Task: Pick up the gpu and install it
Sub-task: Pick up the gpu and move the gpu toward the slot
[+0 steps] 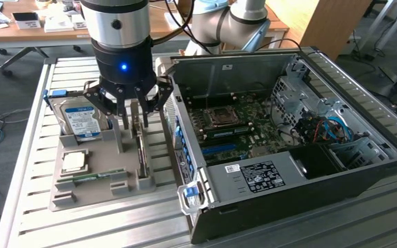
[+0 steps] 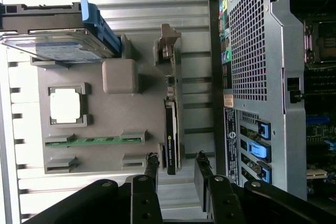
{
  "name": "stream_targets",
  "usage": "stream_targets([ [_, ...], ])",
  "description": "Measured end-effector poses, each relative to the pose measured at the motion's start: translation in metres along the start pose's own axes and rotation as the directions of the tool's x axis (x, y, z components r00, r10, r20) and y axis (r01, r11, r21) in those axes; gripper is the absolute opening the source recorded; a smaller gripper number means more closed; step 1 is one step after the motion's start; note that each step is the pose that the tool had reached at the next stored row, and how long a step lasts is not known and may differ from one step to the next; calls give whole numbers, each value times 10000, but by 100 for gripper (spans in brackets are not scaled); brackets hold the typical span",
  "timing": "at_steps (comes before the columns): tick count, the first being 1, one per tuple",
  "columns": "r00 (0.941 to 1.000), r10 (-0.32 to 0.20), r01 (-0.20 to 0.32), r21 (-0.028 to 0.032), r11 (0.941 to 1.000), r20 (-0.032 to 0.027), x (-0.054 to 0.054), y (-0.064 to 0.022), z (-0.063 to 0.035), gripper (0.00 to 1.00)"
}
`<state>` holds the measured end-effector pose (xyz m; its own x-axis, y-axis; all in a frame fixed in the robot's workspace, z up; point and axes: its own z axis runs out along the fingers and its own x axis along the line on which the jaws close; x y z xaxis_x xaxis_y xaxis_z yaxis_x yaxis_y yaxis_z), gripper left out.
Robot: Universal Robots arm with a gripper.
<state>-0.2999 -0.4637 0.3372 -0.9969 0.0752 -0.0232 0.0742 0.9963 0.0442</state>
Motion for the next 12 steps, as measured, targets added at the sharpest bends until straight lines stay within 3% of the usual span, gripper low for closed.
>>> stream_targets([
  [12, 10000, 1, -1, -1, 10000, 2, 3, -2, 46, 42],
])
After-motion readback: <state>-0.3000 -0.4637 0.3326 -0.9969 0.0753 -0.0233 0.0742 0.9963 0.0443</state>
